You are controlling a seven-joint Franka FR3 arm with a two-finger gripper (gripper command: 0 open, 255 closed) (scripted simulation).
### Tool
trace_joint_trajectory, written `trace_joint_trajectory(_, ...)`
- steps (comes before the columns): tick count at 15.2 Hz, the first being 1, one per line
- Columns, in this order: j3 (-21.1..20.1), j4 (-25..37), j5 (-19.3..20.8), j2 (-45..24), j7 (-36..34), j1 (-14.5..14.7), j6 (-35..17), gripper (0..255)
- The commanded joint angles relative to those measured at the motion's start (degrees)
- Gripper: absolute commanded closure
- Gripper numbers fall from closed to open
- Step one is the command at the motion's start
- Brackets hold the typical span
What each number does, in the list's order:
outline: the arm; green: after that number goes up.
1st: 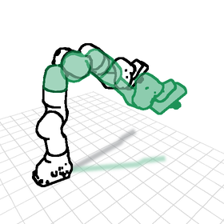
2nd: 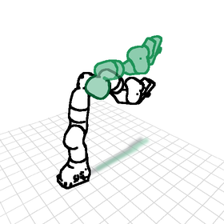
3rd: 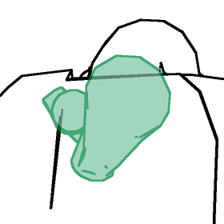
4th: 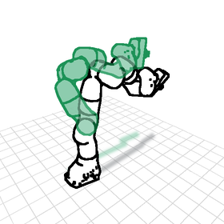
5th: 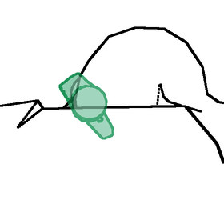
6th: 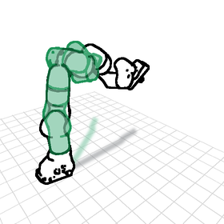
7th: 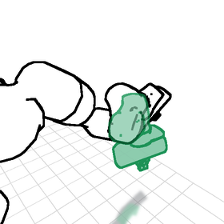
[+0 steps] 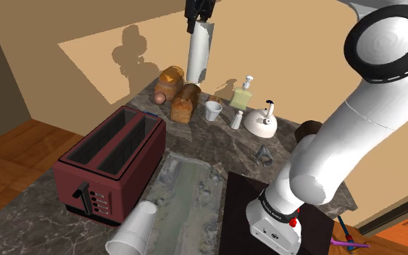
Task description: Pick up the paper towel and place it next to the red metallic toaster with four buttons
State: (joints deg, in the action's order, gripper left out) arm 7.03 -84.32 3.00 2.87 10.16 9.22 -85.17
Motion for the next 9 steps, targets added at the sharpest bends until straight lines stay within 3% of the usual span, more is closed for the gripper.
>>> trace_joint_trajectory(1, -1.35, 1.96, -0.09, -1.68, -2.63, 1.21, 0.39, 255)
trace_joint_trajectory(9, -5.90, 15.04, 0.20, -11.73, -12.05, 6.29, 3.94, 255)
